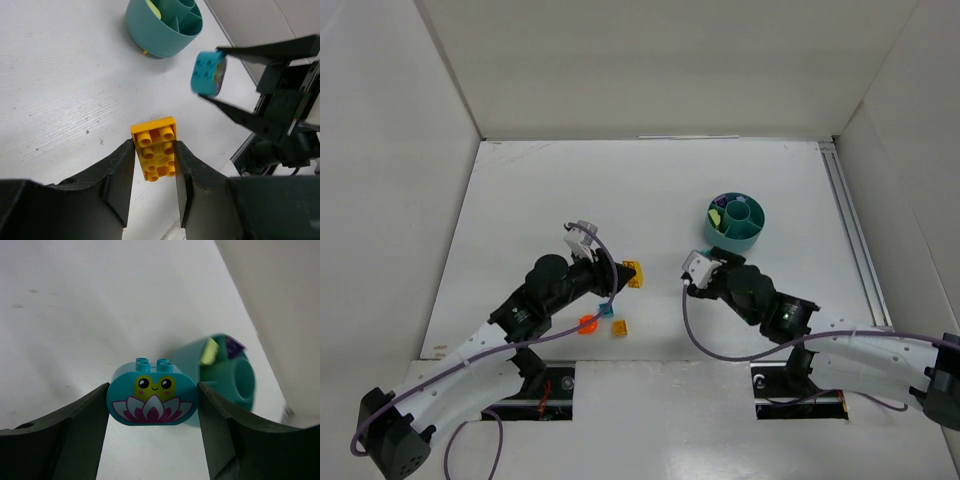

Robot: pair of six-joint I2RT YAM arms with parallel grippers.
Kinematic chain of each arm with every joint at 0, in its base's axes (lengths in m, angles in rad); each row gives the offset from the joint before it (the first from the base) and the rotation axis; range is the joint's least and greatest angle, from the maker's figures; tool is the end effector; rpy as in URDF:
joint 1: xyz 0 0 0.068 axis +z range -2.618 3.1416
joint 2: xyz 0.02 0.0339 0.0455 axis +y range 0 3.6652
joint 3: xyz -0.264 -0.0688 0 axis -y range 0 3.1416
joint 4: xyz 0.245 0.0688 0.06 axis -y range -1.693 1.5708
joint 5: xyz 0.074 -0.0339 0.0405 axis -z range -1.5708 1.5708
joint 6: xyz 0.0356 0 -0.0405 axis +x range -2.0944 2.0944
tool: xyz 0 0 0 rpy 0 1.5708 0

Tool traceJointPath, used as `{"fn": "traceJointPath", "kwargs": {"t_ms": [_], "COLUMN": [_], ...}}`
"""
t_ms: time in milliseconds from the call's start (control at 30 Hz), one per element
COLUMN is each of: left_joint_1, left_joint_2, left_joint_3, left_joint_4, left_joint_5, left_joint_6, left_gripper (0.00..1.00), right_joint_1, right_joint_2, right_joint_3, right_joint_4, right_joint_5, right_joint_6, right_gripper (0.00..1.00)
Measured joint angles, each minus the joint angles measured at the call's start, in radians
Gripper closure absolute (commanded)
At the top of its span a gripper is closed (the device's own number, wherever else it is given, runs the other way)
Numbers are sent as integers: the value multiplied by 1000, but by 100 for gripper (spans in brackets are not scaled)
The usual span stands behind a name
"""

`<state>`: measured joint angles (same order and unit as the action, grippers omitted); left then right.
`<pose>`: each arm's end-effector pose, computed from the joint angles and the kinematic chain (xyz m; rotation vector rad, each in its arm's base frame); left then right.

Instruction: Sort the legos into containers by color

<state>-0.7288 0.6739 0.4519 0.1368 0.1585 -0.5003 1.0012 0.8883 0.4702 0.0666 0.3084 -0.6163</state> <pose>0.1266 -0.1205 0.2735 0.3286 1.7364 -1.0475 0.1186 0.1652 0.2366 -1.2283 1.4564 -0.0360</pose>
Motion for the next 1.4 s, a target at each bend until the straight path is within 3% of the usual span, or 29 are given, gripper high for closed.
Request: {"fn": "traceJointPath", "kwargs": {"t_ms": [167, 333, 533, 733, 1000, 1400], "left_joint_1": [0, 0, 6, 10, 11, 11], "left_joint_2": [32, 63, 63, 63, 64, 70], "left_joint_3": [2, 3, 15, 21, 23, 24], "left_joint_4": [-9, -15, -31, -34, -40, -41], "left_joint_5": [-26, -40, -63, -79, -93, -110], "left_joint_6": [0, 0, 6, 14, 21, 21], "left_gripper": [82, 82, 82, 82, 82, 82], "right_joint_1": [-6, -121, -274, -309, -375, -409], "right_joint_2": [51, 261, 539, 666, 729, 735], "right_joint_3": [95, 326, 579, 672, 709, 712], "right_joint_4": [-61, -130, -325, -441, -478, -404], "right_joint_5": [381, 539, 594, 600, 573, 511], "right_joint_6": [64, 76, 85, 68, 13, -56], "right_gripper": [45, 49, 49, 45, 42, 38]}}
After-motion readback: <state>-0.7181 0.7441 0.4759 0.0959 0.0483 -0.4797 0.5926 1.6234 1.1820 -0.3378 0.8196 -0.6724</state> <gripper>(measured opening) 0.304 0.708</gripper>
